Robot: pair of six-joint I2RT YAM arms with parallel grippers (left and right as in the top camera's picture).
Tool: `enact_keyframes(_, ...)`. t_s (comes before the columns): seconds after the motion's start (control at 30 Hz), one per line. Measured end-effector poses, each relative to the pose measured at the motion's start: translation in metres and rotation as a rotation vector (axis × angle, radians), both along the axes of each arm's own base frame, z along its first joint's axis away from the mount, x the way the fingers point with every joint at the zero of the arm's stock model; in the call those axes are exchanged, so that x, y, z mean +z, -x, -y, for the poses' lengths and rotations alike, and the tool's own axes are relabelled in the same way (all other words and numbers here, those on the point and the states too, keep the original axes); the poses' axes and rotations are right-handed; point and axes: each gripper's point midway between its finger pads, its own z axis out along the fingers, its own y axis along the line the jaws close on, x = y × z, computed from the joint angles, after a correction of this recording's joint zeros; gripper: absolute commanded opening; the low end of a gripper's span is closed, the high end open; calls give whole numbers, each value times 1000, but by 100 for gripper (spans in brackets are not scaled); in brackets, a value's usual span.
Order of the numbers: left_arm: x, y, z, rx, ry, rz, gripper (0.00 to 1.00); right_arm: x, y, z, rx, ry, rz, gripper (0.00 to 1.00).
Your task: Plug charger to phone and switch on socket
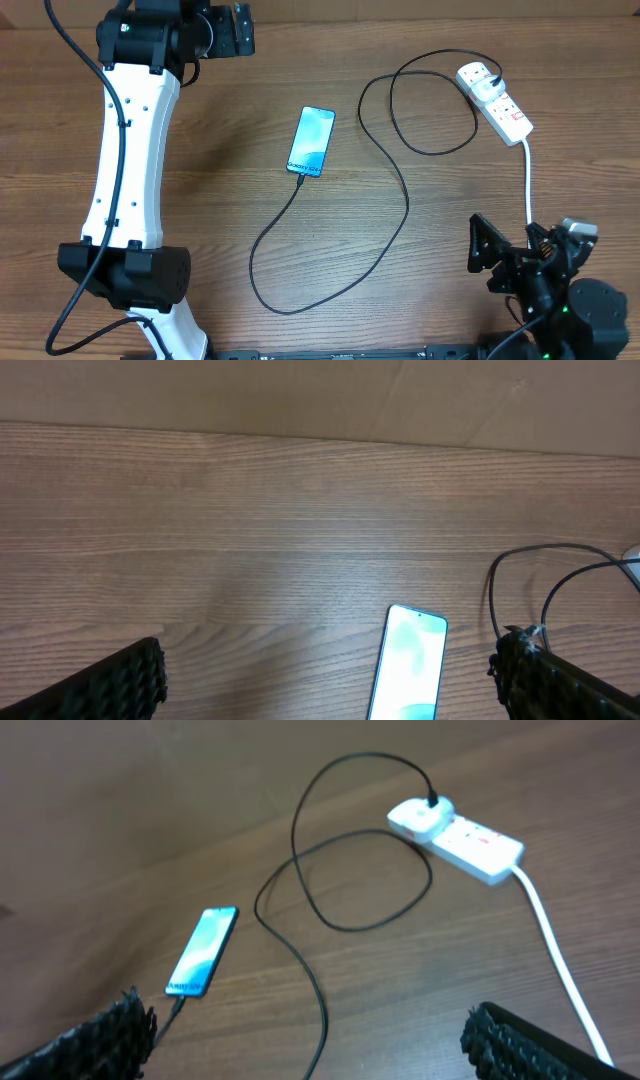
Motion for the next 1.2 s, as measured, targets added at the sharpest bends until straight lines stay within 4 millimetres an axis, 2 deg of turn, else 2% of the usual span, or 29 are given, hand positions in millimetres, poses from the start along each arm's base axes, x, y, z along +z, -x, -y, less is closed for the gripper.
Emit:
enact_keyframes(0.2,0,0,0,0,0,0,100,-5,-6,-7,54,51,114,100)
enact_keyframes(0.93,0,0,0,0,0,0,100,-24,-38,-8,50,98,372,100)
enact_keyframes(1.2,0,0,0,0,0,0,100,-22,-45,-8,48,110,445,100)
